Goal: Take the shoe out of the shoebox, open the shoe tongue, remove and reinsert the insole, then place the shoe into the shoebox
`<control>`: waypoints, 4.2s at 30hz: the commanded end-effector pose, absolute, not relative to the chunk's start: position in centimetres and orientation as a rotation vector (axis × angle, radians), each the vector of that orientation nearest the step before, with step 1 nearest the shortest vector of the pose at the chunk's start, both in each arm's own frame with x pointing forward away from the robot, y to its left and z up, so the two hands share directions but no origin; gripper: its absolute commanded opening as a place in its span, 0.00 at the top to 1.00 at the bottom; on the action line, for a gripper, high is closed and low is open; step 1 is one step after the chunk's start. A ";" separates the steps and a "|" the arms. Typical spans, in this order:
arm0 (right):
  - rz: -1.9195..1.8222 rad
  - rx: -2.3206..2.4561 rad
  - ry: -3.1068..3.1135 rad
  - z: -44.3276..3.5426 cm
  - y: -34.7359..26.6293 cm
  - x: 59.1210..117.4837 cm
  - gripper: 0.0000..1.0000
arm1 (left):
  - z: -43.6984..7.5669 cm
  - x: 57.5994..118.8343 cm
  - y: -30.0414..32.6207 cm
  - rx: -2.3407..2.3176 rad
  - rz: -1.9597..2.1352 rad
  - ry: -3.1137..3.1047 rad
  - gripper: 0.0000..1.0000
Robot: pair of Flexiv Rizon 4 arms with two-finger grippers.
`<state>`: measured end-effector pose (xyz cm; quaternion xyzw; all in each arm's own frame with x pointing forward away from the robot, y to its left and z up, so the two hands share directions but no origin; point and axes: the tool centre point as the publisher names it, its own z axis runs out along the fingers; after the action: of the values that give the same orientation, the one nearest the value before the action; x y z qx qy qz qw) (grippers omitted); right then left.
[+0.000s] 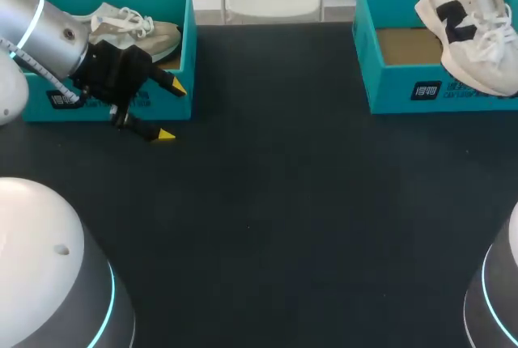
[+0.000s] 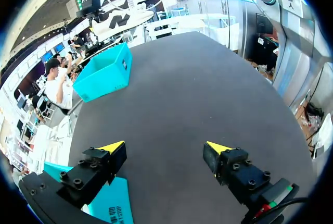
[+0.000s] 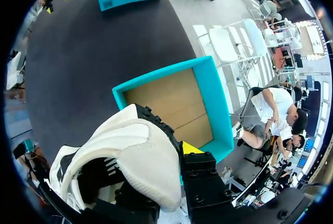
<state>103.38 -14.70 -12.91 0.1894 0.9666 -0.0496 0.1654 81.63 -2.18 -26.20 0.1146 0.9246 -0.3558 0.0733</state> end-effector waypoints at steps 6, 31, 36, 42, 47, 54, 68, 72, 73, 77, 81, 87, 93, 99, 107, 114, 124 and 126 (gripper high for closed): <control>-0.130 0.534 2.747 -12.9 -14.9 103.0 1.00 | -26.2 81.6 -2.1 0.345 -1.066 2.777 0.00; -0.342 0.758 2.739 -15.9 -33.1 107.2 1.00 | -26.2 81.6 -2.1 0.345 -1.066 2.777 0.00; -0.376 0.938 2.713 -17.5 -36.1 107.4 1.00 | -26.2 81.6 -2.1 0.345 -1.066 2.777 0.00; -0.268 1.406 2.451 -17.0 -35.9 106.6 1.00 | -26.2 81.6 -2.1 0.345 -1.066 2.777 0.00; -0.220 1.890 1.971 -17.1 -35.6 106.6 1.00 | -26.2 81.6 -2.1 0.345 -1.066 2.777 0.00; -0.283 2.333 1.294 -17.6 -37.1 104.9 1.00 | -26.2 81.6 -2.1 0.345 -1.066 2.777 0.00; -0.216 2.417 1.200 -17.7 -37.1 104.5 1.00 | -26.2 81.6 -2.1 0.345 -1.066 2.777 0.00; -0.216 2.417 1.200 -17.7 -37.1 104.5 1.00 | -26.2 81.6 -2.1 0.345 -1.066 2.777 0.00; -0.216 2.417 1.200 -17.7 -37.1 104.5 1.00 | -26.2 81.6 -2.1 0.345 -1.066 2.777 0.00; -0.216 2.417 1.200 -17.7 -37.1 104.5 1.00 | -26.2 81.6 -2.1 0.345 -1.066 2.777 0.00; -0.175 2.480 1.188 -16.8 -36.1 104.5 1.00 | -26.2 81.6 -2.1 0.345 -1.066 2.777 0.00; -0.146 2.532 1.210 -17.3 -35.3 104.1 1.00 | -26.2 81.6 -2.1 0.345 -1.066 2.777 0.00; -0.143 2.516 1.241 -17.6 -35.1 103.9 1.00 | -26.2 81.6 -2.1 0.345 -1.066 2.777 0.00; -0.159 2.521 1.295 -18.9 -34.6 104.2 1.00 | -26.2 81.6 -2.1 0.345 -1.066 2.777 0.00; -0.147 2.548 1.299 -21.5 -34.1 105.4 1.00 | -26.2 81.6 -2.1 0.345 -1.066 2.777 0.00; -0.150 2.545 1.288 -23.4 -34.4 106.7 1.00 | -26.2 81.6 -2.1 0.345 -1.066 2.777 0.00; -0.156 2.495 1.327 -26.1 -34.7 107.2 1.00 | -26.2 81.6 -2.1 0.345 -1.066 2.777 0.00; -0.161 2.509 1.324 -26.6 -34.7 106.9 1.00 | -26.2 81.6 -2.1 0.345 -1.066 2.777 0.00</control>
<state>106.77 -34.64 -26.07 0.8722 0.4616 -0.0573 0.1511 81.64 -2.17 -26.20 0.1146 0.9246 -0.3558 0.0733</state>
